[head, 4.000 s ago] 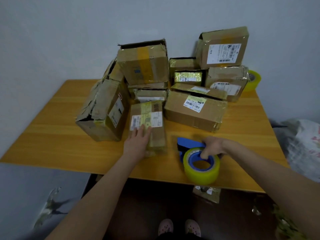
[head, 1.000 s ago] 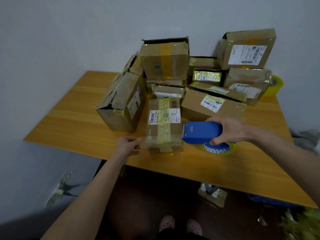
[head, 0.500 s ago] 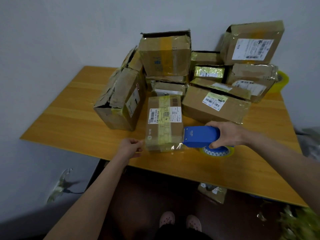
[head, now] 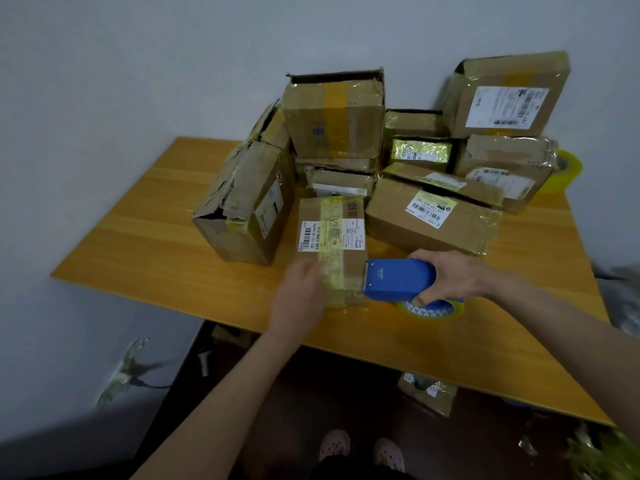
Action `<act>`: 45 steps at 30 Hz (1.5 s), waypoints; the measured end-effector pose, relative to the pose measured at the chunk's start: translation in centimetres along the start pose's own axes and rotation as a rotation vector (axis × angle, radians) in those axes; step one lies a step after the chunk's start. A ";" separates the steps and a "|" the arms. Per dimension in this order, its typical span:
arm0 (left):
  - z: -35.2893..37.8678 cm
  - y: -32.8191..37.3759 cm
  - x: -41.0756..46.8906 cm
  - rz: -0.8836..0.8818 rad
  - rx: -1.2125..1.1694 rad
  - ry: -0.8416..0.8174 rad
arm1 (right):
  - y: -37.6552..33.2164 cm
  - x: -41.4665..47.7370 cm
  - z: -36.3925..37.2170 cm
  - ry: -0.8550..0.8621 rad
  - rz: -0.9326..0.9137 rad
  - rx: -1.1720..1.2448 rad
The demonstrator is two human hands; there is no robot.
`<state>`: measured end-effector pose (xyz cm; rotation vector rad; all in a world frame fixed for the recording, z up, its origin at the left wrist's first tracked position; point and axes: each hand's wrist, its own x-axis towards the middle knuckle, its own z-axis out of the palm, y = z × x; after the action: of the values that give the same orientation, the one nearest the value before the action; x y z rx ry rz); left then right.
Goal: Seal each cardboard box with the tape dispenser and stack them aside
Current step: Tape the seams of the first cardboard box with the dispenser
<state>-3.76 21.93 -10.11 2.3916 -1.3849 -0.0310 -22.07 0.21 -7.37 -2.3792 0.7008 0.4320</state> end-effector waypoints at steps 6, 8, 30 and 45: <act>3.5 3.7 -1.0 0.225 0.303 -0.360 | 0.5 -0.3 0.0 0.035 -0.009 -0.067; 3.5 3.3 -1.2 0.229 0.320 -0.382 | 0.9 -0.6 0.1 0.036 -0.004 -0.041; 4.3 2.8 -1.1 0.222 0.291 -0.364 | 5.2 -2.5 -1.3 -0.008 0.027 -0.124; 4.9 3.0 -1.5 0.240 0.289 -0.300 | -2.2 2.0 -0.5 -0.057 0.007 -0.493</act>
<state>-7.96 20.34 -13.90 2.5066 -1.9252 -0.1405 -19.15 0.60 -6.92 -2.8068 0.6299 0.7435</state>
